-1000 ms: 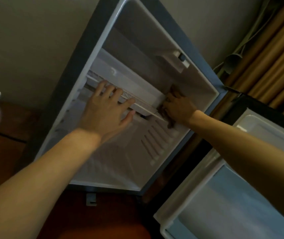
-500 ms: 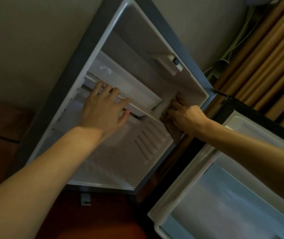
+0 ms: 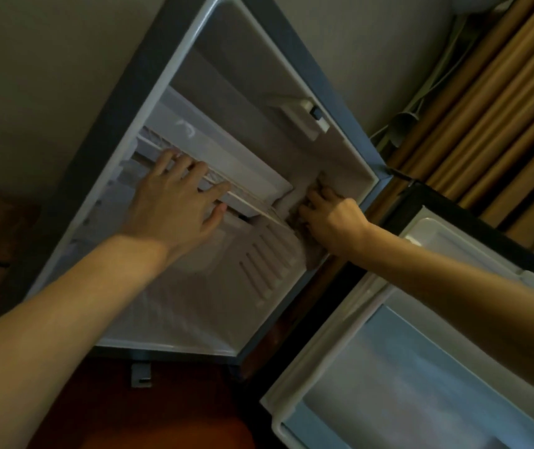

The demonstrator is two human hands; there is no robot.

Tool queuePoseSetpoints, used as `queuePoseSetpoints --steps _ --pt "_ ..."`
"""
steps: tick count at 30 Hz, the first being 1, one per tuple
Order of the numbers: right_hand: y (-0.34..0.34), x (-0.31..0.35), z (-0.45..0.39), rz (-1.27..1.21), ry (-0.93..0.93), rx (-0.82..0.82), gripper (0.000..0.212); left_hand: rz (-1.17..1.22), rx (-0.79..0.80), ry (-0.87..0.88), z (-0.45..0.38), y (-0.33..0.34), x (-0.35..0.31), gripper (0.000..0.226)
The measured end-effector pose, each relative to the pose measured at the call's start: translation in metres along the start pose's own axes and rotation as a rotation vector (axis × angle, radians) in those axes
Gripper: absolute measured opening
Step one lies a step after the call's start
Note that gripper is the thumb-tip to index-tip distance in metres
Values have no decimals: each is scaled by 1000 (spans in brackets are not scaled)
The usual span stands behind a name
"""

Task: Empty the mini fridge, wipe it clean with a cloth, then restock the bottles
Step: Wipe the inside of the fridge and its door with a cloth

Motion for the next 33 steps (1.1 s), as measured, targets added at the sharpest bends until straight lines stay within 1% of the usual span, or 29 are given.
queuePoseSetpoints --steps 1,2,4,6,8,10,11,13,17,21,23,25,26,27,29,33 --pt "-8 -3 14 -17 11 -1 33 6 5 -1 0 -1 -1 55" --pt "-19 -4 25 -2 6 -37 33 11 10 -5 0 -2 -2 56" --pt "-19 -10 33 32 19 -34 38 19 16 -16 -1 -3 -2 57" --pt "-20 -9 25 18 23 -24 33 28 17 -11 -1 -3 -2 56" --pt "-4 -7 4 -3 43 6 26 21 13 2 1 -2 -1 55" --pt "4 0 -26 -53 56 43 40 11 6 16 2 0 0 52" --pt "9 0 -40 -47 110 66 46 8 -5 21 3 1 0 51" --pt "17 1 -63 -50 162 114 52 3 -35 30 4 2 1 49" --pt "22 4 -82 -147 168 26 56 -9 -92 47 5 2 2 45" --pt "19 -2 -66 -64 201 96 57 3 -94 53 4 1 1 44" --pt "10 -7 -43 -52 153 42 50 -3 -82 42 4 1 1 45" --pt "-4 -13 -11 -55 78 -76 37 -3 -75 30 4 0 0 47" --pt "-9 -18 1 -17 72 -102 31 -5 -67 23 3 -1 0 47" --pt "-14 -23 11 28 73 -108 31 -8 -60 18 2 -2 -1 48" --pt "-18 -26 18 72 93 -59 39 -4 -54 10 2 -2 -1 48" --pt "-8 -19 -16 37 124 32 47 12 -61 -1 2 -2 -1 47"
Point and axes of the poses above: each hand's wrist, its own z-axis away from the middle knuckle, its own y-axis out of the palm, x = y × z, the point moved 6 cm from there along -z, towards the middle knuckle, and after that the axes turned 12 degrees about y, right-handed, at the moved point
